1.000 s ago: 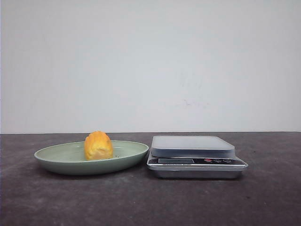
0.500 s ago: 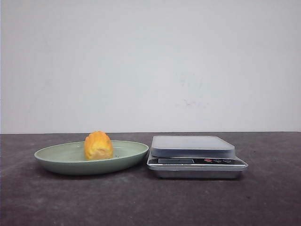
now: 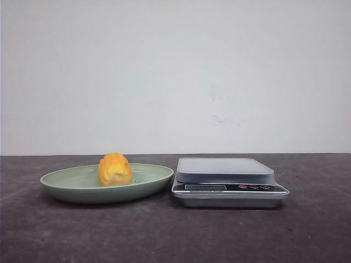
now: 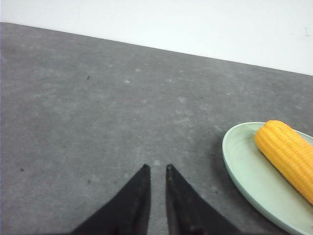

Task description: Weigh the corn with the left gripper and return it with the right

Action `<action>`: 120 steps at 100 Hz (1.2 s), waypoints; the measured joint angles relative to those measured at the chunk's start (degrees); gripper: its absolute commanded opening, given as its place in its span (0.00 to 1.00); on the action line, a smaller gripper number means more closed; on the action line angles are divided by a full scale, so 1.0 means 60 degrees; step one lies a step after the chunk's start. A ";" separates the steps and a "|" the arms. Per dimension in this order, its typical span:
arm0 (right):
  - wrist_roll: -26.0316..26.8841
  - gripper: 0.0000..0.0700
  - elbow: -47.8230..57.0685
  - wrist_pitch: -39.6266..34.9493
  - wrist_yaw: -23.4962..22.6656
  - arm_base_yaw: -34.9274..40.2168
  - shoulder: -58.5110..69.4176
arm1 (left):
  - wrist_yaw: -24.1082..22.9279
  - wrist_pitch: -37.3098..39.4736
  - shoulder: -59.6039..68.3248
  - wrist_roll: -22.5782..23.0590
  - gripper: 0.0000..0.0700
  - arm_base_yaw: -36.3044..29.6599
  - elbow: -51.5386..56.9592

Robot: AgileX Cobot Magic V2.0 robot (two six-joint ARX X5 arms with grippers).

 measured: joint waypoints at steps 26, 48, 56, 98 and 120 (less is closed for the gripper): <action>-0.0353 0.00 0.0000 0.1949 -0.0033 0.0000 0.0000 | 0.0000 0.0095 0.0000 0.0000 0.02 0.0000 0.0000; 0.0040 0.00 0.0000 0.2936 -0.0036 0.0000 -0.0004 | -0.0007 0.0412 0.0000 -0.0004 0.02 0.0000 0.0000; 0.0437 0.00 0.0000 0.2965 -0.0033 0.0000 -0.0007 | -0.0018 0.0372 0.0000 -0.0004 0.02 0.0000 0.0000; 0.2149 0.00 0.0004 0.3756 -0.0113 0.0000 -0.0004 | -0.0332 0.0572 0.0000 -0.0087 0.02 0.0000 0.0004; 0.3391 0.00 0.1563 0.1537 -0.0015 0.0000 0.0430 | -0.0164 0.0375 0.0521 -0.1789 0.02 0.0000 0.1279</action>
